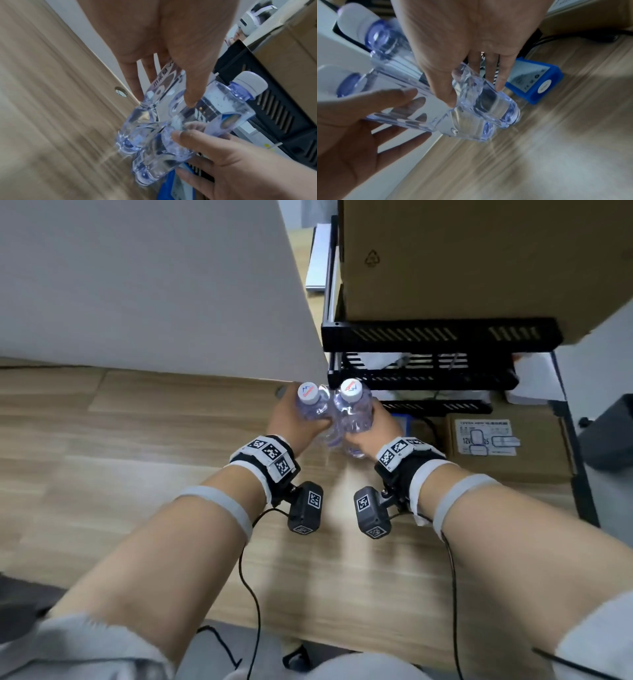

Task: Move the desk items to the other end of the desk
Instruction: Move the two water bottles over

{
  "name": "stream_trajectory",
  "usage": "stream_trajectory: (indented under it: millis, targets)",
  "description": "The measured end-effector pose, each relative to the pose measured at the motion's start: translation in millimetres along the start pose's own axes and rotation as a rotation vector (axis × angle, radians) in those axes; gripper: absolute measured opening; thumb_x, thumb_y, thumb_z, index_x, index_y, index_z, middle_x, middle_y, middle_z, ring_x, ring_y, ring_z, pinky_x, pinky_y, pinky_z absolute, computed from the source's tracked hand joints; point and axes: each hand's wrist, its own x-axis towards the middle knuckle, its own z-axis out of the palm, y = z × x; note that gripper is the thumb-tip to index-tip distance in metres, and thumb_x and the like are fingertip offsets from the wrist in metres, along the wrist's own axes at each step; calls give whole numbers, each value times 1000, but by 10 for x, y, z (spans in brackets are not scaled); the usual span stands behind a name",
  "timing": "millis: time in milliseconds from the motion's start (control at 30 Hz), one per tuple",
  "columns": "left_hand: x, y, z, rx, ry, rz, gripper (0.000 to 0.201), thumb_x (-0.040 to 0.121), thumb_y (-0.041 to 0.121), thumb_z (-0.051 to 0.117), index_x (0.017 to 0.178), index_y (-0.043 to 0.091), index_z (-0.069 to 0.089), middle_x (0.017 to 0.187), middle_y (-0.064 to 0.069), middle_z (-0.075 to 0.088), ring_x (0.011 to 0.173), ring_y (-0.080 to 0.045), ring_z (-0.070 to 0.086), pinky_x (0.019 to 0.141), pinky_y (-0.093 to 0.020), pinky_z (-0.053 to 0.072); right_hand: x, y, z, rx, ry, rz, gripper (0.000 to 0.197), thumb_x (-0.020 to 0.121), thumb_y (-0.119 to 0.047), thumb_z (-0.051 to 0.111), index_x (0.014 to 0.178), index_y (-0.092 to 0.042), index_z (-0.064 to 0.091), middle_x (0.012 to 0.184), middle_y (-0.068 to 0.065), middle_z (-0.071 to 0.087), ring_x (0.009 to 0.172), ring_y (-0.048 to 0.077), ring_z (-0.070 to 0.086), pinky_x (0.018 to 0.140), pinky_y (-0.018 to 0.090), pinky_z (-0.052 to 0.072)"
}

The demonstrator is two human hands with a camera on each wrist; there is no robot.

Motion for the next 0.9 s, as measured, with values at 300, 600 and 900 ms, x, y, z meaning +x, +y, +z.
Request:
stream_trajectory:
  millis: [300,600,900]
  targets:
    - [-681,-760,-1097,-43,218,-230,47,71,15,84,113,12,64,95,6,71,74,10,62,63,-3,43,-167,-558,1021,-163,-179,-116,51,66,-33,78,110,-22,55,98,-4,69,83,19,65,74,26,51]
    - [-1649,-1904,-2719,-120,542,-383,49,68,20,85,109,25,58,100,5,68,91,-14,65,83,-24,47,-775,-1334,2469,-126,-335,-135,53,69,-19,83,117,-20,62,101,-6,65,97,18,65,80,23,44]
    - [-2168,-2792,-4284,-277,683,-348,48,67,23,87,105,23,57,97,5,68,88,-15,63,78,-24,47,-1451,-2147,4197,68,-260,-145,56,63,-20,84,115,-21,64,103,-3,72,95,19,68,93,33,51]
